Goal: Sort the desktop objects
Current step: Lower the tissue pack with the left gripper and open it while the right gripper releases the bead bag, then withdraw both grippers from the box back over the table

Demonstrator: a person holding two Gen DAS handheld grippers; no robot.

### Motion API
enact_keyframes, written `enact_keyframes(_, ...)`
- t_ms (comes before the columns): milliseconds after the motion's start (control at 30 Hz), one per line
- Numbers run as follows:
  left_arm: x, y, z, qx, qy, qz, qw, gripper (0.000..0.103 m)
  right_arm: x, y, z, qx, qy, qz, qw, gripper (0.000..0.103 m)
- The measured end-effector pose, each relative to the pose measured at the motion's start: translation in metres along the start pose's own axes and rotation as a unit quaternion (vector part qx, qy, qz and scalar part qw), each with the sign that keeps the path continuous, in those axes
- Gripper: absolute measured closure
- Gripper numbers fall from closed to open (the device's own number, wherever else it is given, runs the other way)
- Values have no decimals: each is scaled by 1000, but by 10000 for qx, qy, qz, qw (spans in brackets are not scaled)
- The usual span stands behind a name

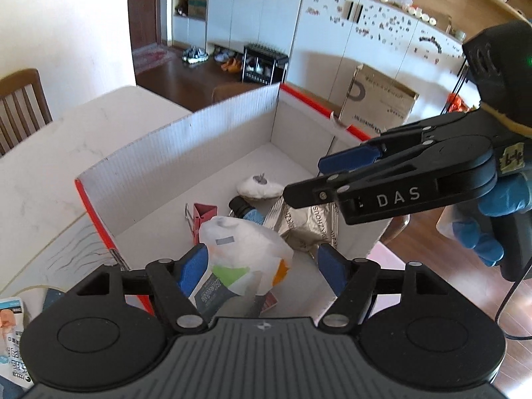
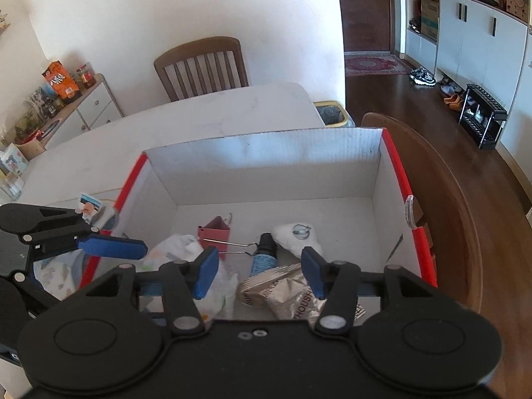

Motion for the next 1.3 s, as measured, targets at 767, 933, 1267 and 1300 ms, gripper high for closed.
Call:
enact_keyframes(767, -47, 63, -12, 194, 576, 754, 9953, 31, -23, 43, -45, 103, 462, 432, 9979, 29)
enact_keyframes(933, -60, 76, -23, 322, 676, 841, 9936, 31, -27, 49, -63, 70, 596, 505, 9969, 25)
enact_keyframes(1267, -97, 104, -62, 463, 871, 1024, 9898, 21, -32, 52, -111, 25, 652, 584, 9962, 17)
enact_keyframes(1300, -102, 107, -68, 464, 892, 1041, 9895, 21, -32, 51, -117, 32, 647, 589, 9962, 16)
Point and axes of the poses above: each gripper's, at about its wrist camera, not at the fingertips, and y roughly against the way its jaws point, z to its right, x to its top, the point moved 6 cm from there along -y, roughly the way its jaws point, and after that the axes turned 15 degrees about -z, right-handed, at the moved point
